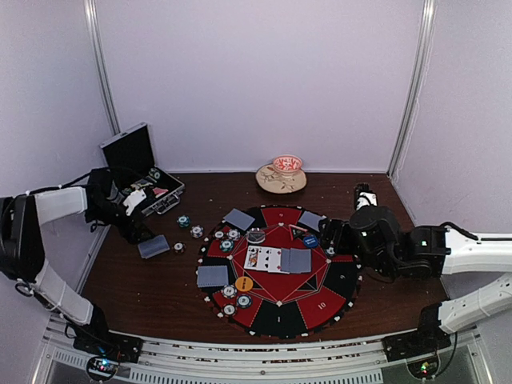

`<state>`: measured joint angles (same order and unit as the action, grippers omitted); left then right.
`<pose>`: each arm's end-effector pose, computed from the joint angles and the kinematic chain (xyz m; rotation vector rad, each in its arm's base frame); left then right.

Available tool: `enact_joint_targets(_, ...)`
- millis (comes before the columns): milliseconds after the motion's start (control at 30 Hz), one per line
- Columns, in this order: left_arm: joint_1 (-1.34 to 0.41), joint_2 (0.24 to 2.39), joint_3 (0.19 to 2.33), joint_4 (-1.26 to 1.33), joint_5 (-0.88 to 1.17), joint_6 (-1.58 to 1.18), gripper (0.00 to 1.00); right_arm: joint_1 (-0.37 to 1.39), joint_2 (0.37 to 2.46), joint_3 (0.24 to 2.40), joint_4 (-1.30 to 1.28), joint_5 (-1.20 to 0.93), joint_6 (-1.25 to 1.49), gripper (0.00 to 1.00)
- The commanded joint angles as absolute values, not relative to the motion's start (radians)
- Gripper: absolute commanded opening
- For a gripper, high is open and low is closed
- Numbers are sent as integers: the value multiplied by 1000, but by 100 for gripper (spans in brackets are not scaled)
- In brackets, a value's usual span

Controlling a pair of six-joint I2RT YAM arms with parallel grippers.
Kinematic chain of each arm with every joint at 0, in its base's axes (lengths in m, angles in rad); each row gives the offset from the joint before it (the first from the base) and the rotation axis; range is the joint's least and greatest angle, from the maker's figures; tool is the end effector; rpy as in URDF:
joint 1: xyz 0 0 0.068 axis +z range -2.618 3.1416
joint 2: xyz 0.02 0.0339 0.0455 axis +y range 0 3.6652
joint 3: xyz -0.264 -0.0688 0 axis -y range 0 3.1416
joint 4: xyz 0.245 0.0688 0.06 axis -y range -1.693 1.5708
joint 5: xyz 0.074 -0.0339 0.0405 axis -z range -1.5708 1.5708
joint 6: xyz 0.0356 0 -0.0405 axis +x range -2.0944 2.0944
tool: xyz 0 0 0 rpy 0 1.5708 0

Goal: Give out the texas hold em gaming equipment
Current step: Place the face-down deck piles at the center of the board, then reset both arms

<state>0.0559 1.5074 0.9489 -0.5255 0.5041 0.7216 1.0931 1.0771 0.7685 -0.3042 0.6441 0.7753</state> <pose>0.2925 -0.0009 0.2051 0.9622 2.2970 -0.3584 0.1249 0.1948 0.2698 0.0264 2.0790 0.4492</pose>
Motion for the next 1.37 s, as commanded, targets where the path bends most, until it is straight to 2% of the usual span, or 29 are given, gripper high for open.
enact_joint_targets(0, 76, 1271, 948, -510, 462, 594, 98, 1090, 1027, 833, -432, 684, 676, 100)
enact_joint_targets(133, 81, 1019, 844, -435, 387, 491, 98, 1092, 991, 834, -456, 696, 608, 100)
enact_joint_targets(300, 85, 801, 709, -409, 347, 396, 98, 1094, 994, 799, -444, 709, 544, 100)
enact_joint_targets(533, 87, 575, 610, -357, 274, 338, 98, 1102, 1020, 765, -442, 709, 539, 100)
enact_joint_targets(767, 93, 393, 567, -362, 354, 350, 98, 1113, 909, 686, -369, 692, 545, 100)
enact_joint_targets(1333, 103, 401, 539, -380, 433, 389, 98, 1112, 718, 579, -284, 870, 527, 100)
